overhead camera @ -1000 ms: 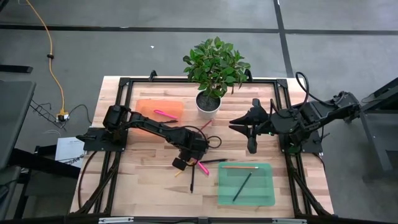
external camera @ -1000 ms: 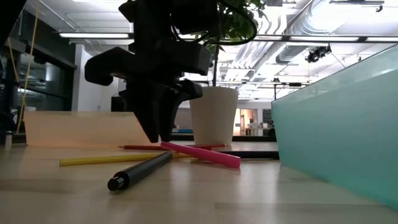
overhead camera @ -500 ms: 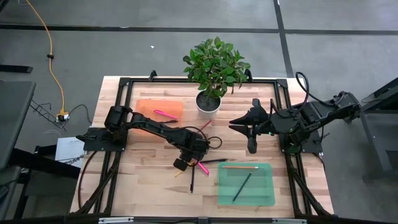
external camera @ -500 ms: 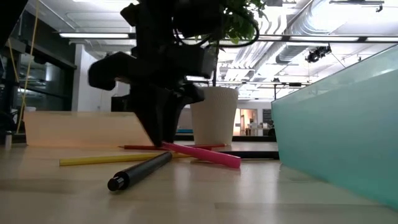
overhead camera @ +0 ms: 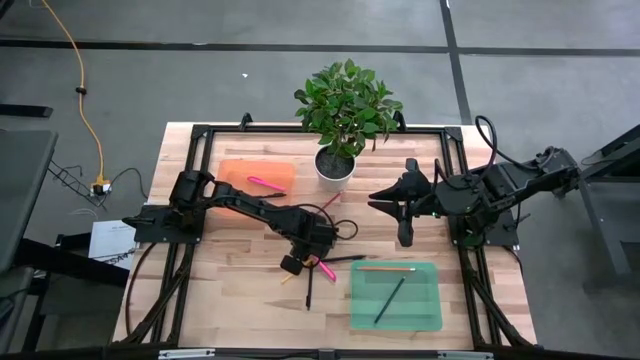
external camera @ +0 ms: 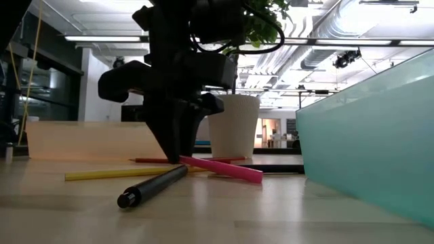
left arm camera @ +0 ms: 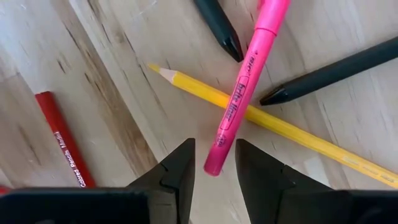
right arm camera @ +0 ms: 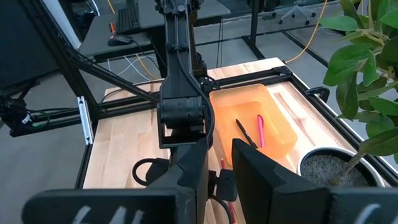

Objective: Sort pens & pencils
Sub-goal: Put the pink pen into the orange bin

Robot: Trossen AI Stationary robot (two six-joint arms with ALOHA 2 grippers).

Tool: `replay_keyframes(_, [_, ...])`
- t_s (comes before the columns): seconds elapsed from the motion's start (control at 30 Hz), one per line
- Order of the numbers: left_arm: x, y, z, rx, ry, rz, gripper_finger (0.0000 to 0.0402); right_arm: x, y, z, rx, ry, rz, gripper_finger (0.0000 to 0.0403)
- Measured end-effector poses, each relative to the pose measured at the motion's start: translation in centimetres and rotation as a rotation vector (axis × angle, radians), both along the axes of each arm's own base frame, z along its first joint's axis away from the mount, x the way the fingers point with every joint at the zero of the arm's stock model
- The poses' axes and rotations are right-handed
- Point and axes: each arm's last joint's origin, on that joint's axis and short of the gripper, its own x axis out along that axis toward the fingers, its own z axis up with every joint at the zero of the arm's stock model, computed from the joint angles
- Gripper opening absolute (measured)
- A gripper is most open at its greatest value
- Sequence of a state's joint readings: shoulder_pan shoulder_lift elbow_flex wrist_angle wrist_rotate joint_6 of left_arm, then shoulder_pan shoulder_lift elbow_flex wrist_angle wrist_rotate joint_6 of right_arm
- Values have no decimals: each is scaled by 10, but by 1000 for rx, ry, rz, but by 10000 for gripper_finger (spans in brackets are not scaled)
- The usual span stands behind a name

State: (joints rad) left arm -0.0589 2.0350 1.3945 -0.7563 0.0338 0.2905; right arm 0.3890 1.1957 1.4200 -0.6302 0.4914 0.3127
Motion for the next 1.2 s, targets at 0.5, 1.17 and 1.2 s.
replay_keyframes(0.5, [0,0,0,-12,2,2,66,0,0,0,1,-2,0,64])
replay_keyframes(1.17, [-5,0,-1,-26,58,22,36,0,0,0,1,-2,0,64])
replay_keyframes(1.2, [-6,0,-1,-26,62,22,34,0,0,0,1,-2,0,64])
